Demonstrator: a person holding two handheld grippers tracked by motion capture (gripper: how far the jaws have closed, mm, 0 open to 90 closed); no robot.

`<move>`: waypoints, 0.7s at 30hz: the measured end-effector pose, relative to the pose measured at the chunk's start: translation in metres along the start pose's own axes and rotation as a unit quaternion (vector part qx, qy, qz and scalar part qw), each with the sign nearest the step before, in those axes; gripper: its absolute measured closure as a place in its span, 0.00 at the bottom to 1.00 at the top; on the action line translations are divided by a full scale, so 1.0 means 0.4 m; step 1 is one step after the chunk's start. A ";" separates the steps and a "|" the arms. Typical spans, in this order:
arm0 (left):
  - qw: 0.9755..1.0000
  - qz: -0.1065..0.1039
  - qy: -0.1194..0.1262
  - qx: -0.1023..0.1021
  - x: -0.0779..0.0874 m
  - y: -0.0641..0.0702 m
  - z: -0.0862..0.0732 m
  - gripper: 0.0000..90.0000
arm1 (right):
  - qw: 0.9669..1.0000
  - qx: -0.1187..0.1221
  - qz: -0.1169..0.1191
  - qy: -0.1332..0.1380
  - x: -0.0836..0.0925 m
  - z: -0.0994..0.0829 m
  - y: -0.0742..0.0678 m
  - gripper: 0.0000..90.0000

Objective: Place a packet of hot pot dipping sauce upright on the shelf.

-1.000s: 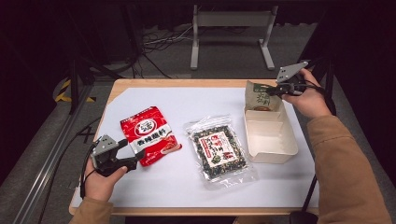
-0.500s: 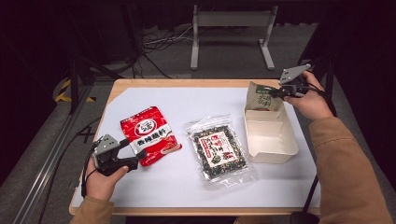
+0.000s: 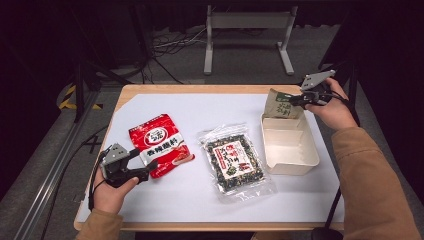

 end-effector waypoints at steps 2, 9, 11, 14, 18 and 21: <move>1.000 -0.001 0.000 0.003 -0.001 0.001 0.000 0.22 | 1.000 -0.003 -0.002 0.004 0.003 0.003 0.000 0.86; 1.000 -0.004 0.000 0.000 -0.006 0.001 0.005 0.22 | 0.999 -0.018 -0.007 0.030 0.008 0.021 -0.006 0.58; 1.000 -0.005 0.000 -0.001 -0.008 0.002 0.007 0.22 | 0.999 -0.022 -0.008 0.036 0.009 0.026 -0.010 0.52; 1.000 -0.007 0.000 -0.004 -0.013 0.003 0.010 0.22 | 0.998 -0.033 -0.018 0.048 0.019 0.035 -0.013 0.44; 1.000 -0.016 0.000 -0.004 -0.021 0.006 0.014 0.21 | 0.993 -0.068 -0.056 0.074 0.046 0.050 -0.014 0.38; 1.000 -0.019 -0.001 -0.008 -0.030 0.008 0.017 0.20 | 0.991 -0.070 -0.069 0.091 0.067 0.063 -0.029 0.36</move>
Point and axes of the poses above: each handheld gripper's, and its own axes: x roughly backward along the jaws, z roughly out of its top, y roughly to its right, the point moved 6 cm from there along -x, roughly forward along the jaws, and after that the axes turned 3 degrees about z, right-handed, at the moved point
